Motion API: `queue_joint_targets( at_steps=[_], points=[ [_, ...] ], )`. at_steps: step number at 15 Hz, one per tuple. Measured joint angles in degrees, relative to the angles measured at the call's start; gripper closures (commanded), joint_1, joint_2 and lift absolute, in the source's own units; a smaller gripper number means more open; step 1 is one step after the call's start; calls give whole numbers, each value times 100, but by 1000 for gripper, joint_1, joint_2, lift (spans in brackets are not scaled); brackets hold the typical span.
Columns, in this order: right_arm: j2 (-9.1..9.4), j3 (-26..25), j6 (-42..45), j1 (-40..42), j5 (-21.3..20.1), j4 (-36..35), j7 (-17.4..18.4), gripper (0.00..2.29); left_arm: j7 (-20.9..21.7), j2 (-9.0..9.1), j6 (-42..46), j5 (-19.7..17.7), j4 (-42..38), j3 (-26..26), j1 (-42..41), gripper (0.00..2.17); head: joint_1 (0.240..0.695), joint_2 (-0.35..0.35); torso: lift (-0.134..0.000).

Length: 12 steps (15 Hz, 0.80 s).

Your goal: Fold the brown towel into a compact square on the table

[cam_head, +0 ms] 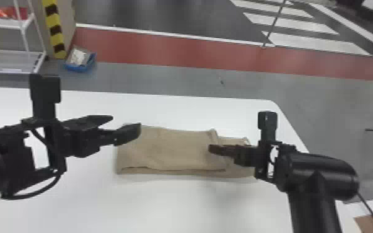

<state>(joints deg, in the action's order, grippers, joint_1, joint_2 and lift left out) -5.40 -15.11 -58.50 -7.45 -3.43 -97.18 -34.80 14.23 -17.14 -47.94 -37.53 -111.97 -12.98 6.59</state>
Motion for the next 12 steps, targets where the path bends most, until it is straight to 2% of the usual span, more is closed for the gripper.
queue_joint_targets(
  at_steps=[3,12],
  points=[
    [2,47,-10,-93,-22,1,-9,532,4,-2,6,0,0,5,-18,29,695,-255,-124],
    [-8,31,-224,-105,-4,6,-53,535,30,-18,4,0,-27,24,-59,29,695,-254,-124]
  ],
)
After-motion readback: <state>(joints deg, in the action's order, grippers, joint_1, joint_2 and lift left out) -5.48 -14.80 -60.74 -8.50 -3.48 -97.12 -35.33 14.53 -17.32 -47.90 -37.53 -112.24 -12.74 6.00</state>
